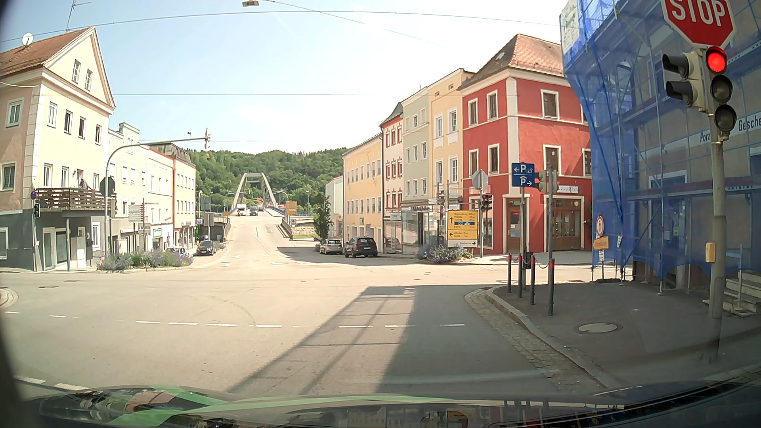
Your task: Follow the waypoints while adhering to traffic rules and regulations
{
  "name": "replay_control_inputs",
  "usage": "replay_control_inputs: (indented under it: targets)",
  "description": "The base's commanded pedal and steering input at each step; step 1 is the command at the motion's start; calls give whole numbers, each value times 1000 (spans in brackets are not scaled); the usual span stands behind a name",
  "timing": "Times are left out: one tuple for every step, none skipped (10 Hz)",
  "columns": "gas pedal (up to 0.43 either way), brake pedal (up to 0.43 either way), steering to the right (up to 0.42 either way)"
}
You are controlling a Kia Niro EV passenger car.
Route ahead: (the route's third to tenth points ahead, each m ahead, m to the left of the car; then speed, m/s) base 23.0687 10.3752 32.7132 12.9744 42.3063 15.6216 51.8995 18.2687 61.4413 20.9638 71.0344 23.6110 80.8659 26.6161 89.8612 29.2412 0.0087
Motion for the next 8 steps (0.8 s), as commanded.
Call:
replay_control_inputs:
  targets:
    - [0, 299, 20]
    - [0, 299, 20]
    - [0, 299, 20]
    - [0, 299, 20]
    - [0, 305, 20]
    - [0, 305, 20]
    - [0, 299, 20]
    - [0, 305, 19]
